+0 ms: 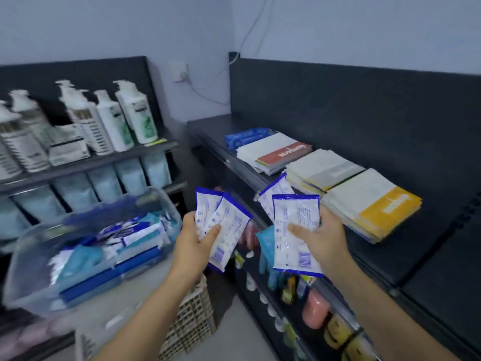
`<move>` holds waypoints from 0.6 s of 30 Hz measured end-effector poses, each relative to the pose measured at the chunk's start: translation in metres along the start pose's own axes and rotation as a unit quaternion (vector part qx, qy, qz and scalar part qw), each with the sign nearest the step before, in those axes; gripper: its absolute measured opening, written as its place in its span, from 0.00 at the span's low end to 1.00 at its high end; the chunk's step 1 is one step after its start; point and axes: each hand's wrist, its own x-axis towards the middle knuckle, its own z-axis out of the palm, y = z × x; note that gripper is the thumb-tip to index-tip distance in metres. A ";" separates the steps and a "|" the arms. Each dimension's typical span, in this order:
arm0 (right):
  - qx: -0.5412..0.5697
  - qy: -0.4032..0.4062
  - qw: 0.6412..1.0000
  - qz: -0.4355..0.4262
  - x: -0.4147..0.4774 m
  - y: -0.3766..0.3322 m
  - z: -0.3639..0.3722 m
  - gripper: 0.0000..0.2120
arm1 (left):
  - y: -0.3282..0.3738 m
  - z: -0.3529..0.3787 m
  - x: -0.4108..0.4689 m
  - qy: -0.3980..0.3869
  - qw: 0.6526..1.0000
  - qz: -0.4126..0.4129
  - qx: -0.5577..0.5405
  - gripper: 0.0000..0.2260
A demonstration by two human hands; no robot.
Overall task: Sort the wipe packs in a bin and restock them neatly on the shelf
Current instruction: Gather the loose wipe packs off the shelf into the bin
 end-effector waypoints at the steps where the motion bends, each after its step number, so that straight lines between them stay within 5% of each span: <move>1: 0.004 -0.025 1.000 0.005 0.011 0.001 0.021 0.14 | -0.007 -0.015 0.008 0.018 1.000 -0.012 0.008 0.11; 11: -0.018 -0.237 0.971 -0.024 0.118 0.000 0.192 0.15 | -0.060 -0.120 0.073 0.221 0.962 -0.123 0.099 0.13; 18: -0.052 -0.327 0.943 -0.022 0.140 0.019 0.278 0.16 | -0.105 -0.166 0.076 0.282 0.926 -0.211 0.135 0.13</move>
